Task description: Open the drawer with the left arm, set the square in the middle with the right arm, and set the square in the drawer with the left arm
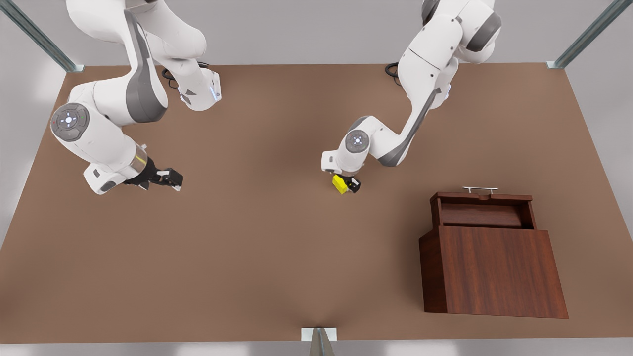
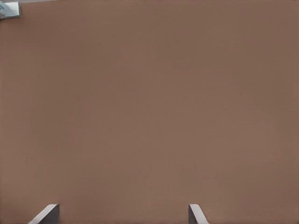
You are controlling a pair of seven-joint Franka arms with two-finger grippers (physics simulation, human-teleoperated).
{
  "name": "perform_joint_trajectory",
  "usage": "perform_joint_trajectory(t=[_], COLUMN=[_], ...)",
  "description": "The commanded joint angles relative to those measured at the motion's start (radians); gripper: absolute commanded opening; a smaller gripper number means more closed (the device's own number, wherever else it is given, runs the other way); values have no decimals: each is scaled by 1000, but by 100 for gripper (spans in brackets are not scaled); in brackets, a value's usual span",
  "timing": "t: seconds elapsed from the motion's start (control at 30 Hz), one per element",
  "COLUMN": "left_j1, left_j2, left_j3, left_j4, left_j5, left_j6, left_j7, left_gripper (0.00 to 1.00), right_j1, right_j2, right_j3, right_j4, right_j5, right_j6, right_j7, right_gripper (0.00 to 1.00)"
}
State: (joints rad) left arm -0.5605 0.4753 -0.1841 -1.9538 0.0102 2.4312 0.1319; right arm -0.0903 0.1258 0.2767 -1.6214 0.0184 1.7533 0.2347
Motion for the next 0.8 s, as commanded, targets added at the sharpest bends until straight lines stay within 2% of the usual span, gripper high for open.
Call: perform_joint_trajectory(t=[0.0,0.7,0.73,0.77], left_j1=[-1,-7,-7,-7], left_j2=[2,95,95,97], left_j3=[0,3,3,3], left_j4=[-2,-47,-47,-47], left_j5=[4,11,11,10], left_j6=[-1,106,108,108], left_j7=[0,0,0,-2], left_gripper=[100,100,96,85], right_j1=[-3,-2,-2,-2], right_j2=[0,51,51,52], right_j3=[-1,1,1,-1], right_j4=[0,12,12,12], right_j5=[0,-5,-3,-3], right_j6=[0,35,46,48], right_j7=[0,0,0,0], right_gripper=[100,100,100,100])
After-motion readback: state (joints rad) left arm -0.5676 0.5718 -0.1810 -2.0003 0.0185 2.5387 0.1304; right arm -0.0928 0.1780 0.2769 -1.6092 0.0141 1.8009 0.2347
